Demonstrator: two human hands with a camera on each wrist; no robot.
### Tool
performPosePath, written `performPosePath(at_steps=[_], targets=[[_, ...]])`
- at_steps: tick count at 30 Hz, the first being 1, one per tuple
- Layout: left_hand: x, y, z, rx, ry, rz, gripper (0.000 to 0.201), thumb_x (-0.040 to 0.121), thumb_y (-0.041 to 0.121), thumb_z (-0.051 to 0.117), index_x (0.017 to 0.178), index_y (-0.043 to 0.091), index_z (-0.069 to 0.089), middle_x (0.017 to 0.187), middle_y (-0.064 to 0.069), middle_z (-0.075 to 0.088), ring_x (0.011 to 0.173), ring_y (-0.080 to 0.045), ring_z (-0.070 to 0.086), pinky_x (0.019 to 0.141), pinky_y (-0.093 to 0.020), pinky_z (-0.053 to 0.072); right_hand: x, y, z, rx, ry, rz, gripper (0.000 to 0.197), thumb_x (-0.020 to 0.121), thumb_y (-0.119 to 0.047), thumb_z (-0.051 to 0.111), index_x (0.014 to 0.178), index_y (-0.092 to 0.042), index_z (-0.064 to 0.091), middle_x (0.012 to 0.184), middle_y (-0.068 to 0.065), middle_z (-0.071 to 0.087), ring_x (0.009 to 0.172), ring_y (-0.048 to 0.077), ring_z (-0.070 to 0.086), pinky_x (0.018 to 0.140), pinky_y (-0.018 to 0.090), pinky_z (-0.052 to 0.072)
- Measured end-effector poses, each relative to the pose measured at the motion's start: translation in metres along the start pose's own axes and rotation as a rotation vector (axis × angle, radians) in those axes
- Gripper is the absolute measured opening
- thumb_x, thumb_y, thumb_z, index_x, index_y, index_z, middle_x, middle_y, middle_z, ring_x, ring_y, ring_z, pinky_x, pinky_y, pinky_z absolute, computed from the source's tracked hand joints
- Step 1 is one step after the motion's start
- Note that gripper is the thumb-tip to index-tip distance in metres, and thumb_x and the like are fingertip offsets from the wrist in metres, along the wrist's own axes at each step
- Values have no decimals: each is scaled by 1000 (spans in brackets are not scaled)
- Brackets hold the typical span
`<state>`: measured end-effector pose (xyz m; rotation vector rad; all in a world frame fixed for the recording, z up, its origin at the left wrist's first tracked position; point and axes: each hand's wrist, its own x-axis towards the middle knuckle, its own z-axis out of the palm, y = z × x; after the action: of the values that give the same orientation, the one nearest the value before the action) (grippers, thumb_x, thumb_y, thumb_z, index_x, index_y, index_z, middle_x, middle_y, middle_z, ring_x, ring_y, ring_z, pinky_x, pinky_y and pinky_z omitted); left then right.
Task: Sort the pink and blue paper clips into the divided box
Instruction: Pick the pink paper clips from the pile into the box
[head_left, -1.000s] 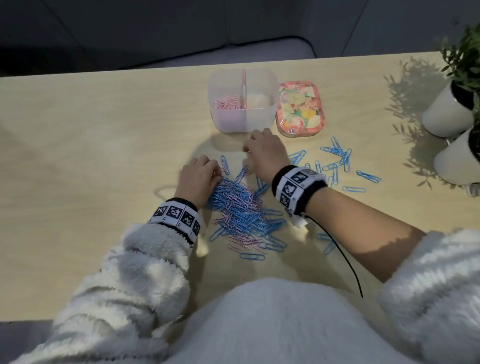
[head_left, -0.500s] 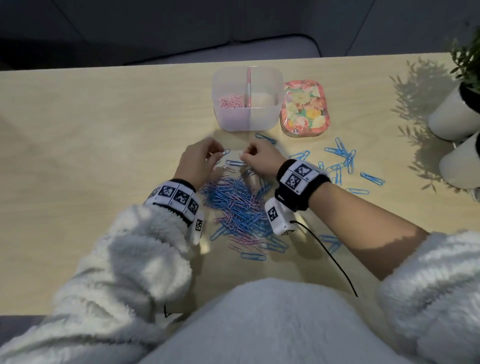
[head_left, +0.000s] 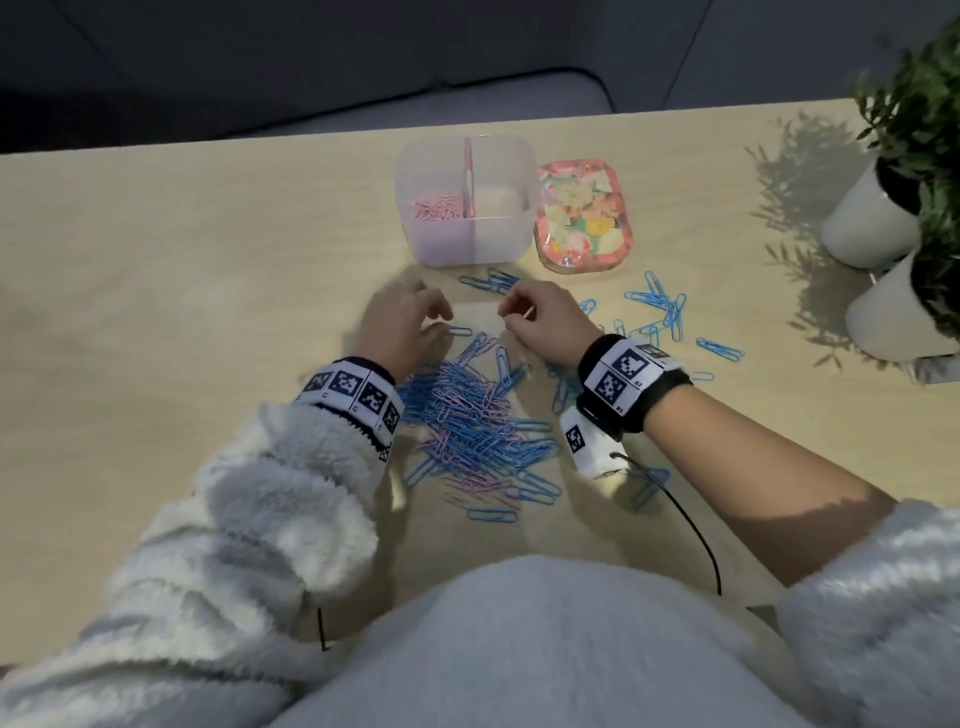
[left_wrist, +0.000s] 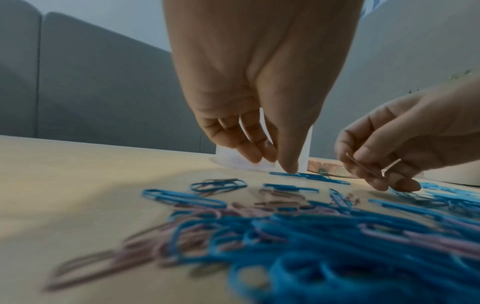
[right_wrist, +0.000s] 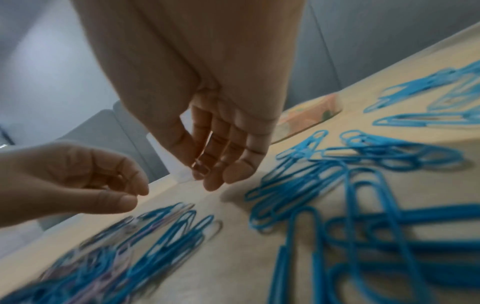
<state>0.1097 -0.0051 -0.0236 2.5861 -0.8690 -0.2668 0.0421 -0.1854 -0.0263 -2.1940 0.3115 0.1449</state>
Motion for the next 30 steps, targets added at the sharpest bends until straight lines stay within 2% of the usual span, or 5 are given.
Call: performPosePath(at_steps=[7,15,19,24,30], targets=[[-17,-8,5,119,-128,57,9,82,8,60,89,7,65,94,-13,62,91,-31,54,80,-40,43,-2,-9,14,-421,-211,-114,10,83,-13,63,90,-6,64,100,12,65,94,26,59,79,31,42],[-18,0,9,27,-108,5,12,90,10,53,95,0,57,95,-16,59,89,-30,54,79,-39,42,-7,-6,12,-366,-174,-115,13,81,-16,66,89,-8,59,89,7,61,83,22,54,75,31,43],[-9,7,4,-379,-154,-323,13,94,10,43,100,4,54,90,-12,58,69,-18,54,59,-23,47,-7,-10,17,-353,-138,-37,24,82,-24,67,95,-7,56,91,8,59,83,24,54,73,31,40],[14,17,-4,-715,-103,-626,21,79,2,42,60,11,43,60,-6,42,54,-19,36,55,-26,27,-5,-13,20,-393,-133,-22,10,87,-15,60,86,-5,60,101,15,64,95,31,59,77,32,43],[9,28,12,-297,-293,-371,24,84,32,59,72,11,57,65,-5,57,61,-22,53,62,-29,41,-16,2,6,-412,-164,-63,16,91,-14,49,103,-3,53,102,17,61,94,31,55,76,35,38]])
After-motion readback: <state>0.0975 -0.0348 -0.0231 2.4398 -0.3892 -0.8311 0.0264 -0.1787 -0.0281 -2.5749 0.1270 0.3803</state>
